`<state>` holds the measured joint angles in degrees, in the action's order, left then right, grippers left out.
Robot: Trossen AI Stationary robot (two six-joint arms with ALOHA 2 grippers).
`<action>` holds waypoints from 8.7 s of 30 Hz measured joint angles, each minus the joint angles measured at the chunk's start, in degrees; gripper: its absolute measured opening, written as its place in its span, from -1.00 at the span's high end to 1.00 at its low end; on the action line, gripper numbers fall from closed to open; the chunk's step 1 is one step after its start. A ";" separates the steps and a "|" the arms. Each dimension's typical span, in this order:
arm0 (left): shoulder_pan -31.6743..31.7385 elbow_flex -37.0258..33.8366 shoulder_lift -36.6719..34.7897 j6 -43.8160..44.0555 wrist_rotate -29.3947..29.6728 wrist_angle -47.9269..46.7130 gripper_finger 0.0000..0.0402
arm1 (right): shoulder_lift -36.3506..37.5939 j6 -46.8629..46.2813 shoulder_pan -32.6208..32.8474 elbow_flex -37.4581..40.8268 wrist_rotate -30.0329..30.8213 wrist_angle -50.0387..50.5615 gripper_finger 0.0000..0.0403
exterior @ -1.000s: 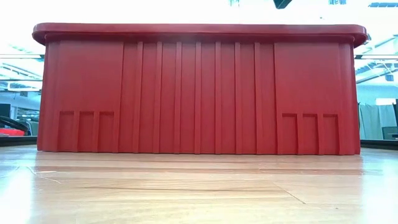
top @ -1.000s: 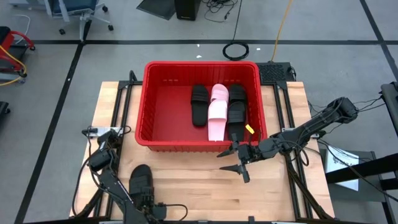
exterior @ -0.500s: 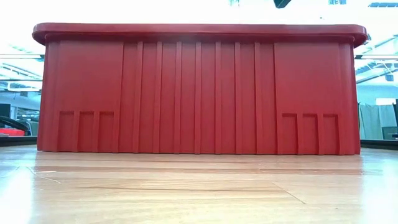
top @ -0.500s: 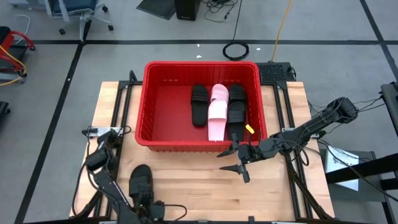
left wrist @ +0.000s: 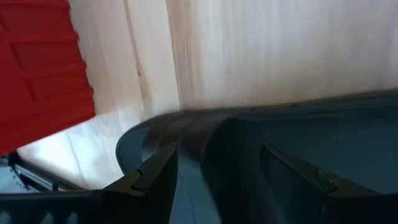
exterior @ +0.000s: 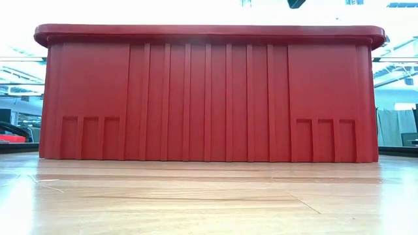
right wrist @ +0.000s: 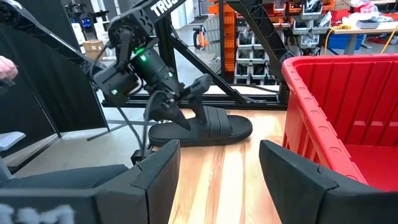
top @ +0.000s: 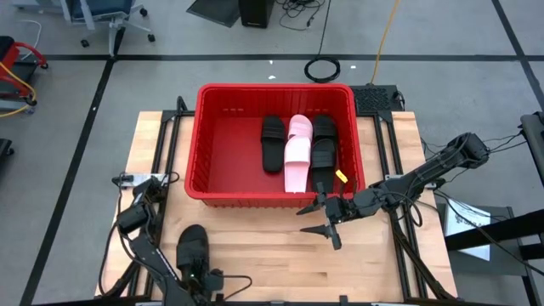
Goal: Pick and place slides into bin
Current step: Put the black slide into the red bin
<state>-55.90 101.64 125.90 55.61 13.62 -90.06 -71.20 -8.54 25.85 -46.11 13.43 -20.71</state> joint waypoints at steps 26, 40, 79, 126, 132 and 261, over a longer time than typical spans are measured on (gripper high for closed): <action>-0.37 -14.46 -8.30 7.39 2.89 0.09 -0.10 | 0.00 0.00 0.00 0.00 0.00 0.02 -0.04; -0.37 -17.18 -8.26 8.74 7.32 0.32 -0.10 | 0.00 0.00 0.00 0.00 0.00 0.03 -0.04; 0.82 -23.07 -8.19 15.63 -6.22 -0.17 0.78 | 0.00 0.00 0.02 0.02 0.00 0.01 -0.04; 10.88 15.22 -28.53 -24.23 41.27 0.01 0.96 | 2.39 7.32 -1.63 0.09 0.00 -12.50 -0.04; 23.31 15.27 -34.72 -37.82 42.41 0.07 0.96 | 6.06 7.32 -5.36 0.09 0.24 -7.88 -0.04; 55.93 -30.98 -30.33 -69.38 25.37 67.41 -0.07 | 21.57 10.75 -36.74 0.04 5.73 24.46 -0.04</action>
<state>0.03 70.65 95.57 -13.77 38.99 -22.66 -49.63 2.21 -10.90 -46.06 19.16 3.75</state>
